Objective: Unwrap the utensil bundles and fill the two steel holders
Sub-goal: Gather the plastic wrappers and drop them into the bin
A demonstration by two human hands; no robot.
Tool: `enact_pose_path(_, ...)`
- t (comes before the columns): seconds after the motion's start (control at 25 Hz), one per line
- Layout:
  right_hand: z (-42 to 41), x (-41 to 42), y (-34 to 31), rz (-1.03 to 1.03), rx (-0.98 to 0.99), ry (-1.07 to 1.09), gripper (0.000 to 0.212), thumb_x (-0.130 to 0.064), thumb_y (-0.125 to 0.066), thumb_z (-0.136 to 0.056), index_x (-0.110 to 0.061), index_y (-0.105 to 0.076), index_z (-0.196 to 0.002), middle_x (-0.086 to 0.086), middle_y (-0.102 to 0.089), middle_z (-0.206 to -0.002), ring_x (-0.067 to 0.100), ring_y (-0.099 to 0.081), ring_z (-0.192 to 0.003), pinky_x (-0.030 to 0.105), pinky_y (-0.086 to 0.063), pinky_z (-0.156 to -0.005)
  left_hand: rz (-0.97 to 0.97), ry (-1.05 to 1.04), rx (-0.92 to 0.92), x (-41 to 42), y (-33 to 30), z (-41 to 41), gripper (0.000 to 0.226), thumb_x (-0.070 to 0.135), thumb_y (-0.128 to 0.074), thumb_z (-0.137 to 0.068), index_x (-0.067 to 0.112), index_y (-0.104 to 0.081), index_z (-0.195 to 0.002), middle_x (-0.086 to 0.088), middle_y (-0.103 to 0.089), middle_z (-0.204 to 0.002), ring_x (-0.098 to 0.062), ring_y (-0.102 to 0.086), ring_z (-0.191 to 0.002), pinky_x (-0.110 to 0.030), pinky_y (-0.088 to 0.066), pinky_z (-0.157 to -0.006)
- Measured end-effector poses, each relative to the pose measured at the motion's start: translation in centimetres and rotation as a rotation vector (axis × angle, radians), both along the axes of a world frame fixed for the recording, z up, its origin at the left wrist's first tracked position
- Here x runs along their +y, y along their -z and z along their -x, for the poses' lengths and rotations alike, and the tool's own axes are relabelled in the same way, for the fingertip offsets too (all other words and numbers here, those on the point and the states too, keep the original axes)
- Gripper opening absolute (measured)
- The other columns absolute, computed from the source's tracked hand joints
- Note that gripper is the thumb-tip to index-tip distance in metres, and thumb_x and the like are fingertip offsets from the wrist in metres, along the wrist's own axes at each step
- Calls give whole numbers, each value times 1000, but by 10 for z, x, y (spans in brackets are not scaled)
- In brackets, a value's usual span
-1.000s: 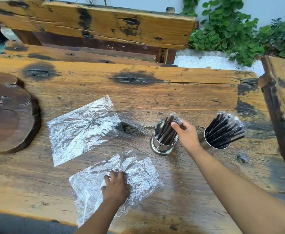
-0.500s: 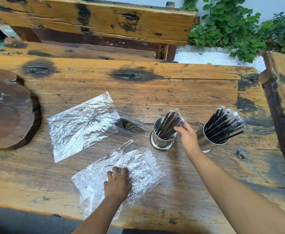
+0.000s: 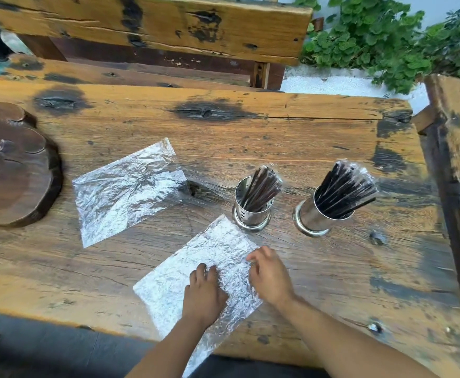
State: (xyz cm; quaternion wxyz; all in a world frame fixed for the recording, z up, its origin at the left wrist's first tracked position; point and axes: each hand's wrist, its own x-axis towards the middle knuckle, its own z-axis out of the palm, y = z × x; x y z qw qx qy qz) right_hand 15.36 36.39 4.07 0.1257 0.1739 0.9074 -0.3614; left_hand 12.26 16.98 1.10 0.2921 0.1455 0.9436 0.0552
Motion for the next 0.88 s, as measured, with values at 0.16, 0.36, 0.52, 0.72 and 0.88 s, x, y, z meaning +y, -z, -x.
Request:
enact_pose_path(0.16, -3, -20, 7, -50, -64, -357, 39, -9, -53, -89, -20, -65, -124, 3, -53, -120, 24, -53, -116, 38, -47, -100, 2, -66, 95, -10, -14, -20, 61, 44, -46, -80, 13, -59, -131, -13, -54, -135, -35, -56, -117, -48, -55, -86)
enact_pose_path(0.36, 4, -49, 12, -177, -210, -464, 54, -23, -54, -96, -26, -43, -148, 7, -40, -140, 28, -40, -128, 42, -44, -102, 68, -178, 95, -54, -22, -19, 56, 42, -58, -91, 16, -52, -140, -10, -46, -142, -33, -46, -131, -47, -44, -104)
enact_pose_path(0.52, 15, -74, 17, -238, -259, -405, 69, -43, -57, -96, -29, -27, -157, 9, -27, -154, 32, -29, -138, 46, -35, -111, 65, -174, 108, -88, -17, 29, 56, 46, -50, -95, 15, -49, -143, -11, -43, -147, -34, -41, -135, -47, -39, -109)
enact_pose_path(0.72, 36, -125, 32, -320, -356, -240, 86, -70, -50, -89, -34, -16, -159, 12, -14, -162, 41, -16, -147, 53, -26, -116, 9, -129, 237, -136, -8, 150, 43, 31, -49, -100, 4, -54, -134, -22, -47, -144, -40, -40, -135, -51, -33, -114)
enact_pose_path(0.88, 61, -164, 34, -374, -395, -41, 74, -59, -58, -87, -39, -28, -151, 11, -26, -154, 37, -24, -140, 49, -35, -110, -12, -125, 310, -180, -2, 256, 39, 28, -52, -99, 16, -60, -135, -18, -46, -147, -40, -38, -138, -54, -29, -116)
